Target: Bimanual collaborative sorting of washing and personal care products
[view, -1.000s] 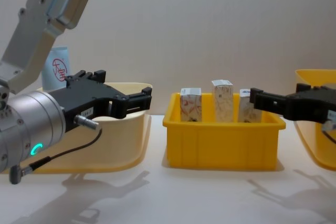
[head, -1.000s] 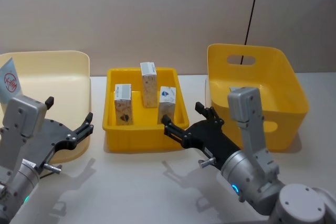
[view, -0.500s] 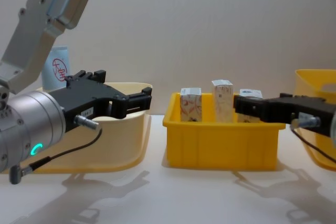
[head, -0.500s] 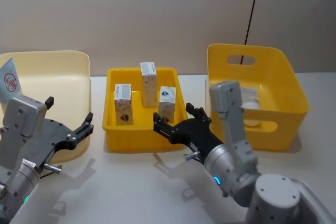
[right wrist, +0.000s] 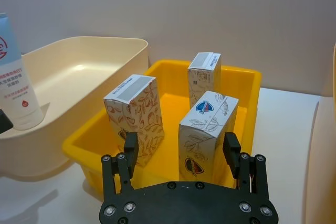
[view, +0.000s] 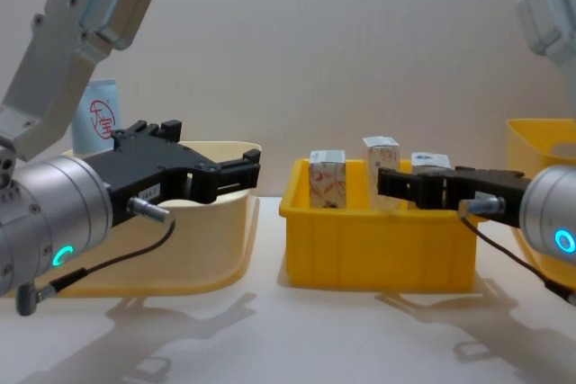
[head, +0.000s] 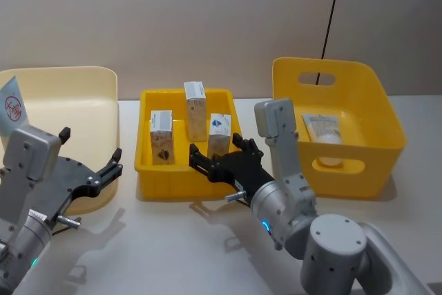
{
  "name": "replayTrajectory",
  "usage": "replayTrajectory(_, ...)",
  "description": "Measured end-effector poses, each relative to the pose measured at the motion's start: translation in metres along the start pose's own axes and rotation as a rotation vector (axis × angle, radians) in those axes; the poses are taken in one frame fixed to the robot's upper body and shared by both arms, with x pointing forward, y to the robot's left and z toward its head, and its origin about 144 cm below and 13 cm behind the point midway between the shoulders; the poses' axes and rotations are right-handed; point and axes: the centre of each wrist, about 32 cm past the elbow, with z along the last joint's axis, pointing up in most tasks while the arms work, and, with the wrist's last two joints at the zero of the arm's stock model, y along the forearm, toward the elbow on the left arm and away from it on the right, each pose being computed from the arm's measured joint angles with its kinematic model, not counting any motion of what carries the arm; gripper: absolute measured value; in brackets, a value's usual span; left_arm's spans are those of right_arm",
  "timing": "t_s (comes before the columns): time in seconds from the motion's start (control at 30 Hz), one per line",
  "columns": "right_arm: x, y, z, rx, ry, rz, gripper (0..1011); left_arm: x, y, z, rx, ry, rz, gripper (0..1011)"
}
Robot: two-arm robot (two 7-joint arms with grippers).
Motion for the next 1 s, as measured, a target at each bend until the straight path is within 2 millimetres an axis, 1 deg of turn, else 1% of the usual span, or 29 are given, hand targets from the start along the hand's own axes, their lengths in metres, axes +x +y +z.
replayTrajectory(0.63, -0.006, 0.021, 0.005, -0.007, -0.004, -0.073, 1001, 0.000, 0.000, 0.000, 0.000, 0.000, 0.000, 1003)
replayTrajectory(1.0, -0.007, 0.028, 0.007, -0.013, -0.009, -0.105, 1001, 0.000, 0.000, 0.000, 0.000, 0.000, 0.000, 1003)
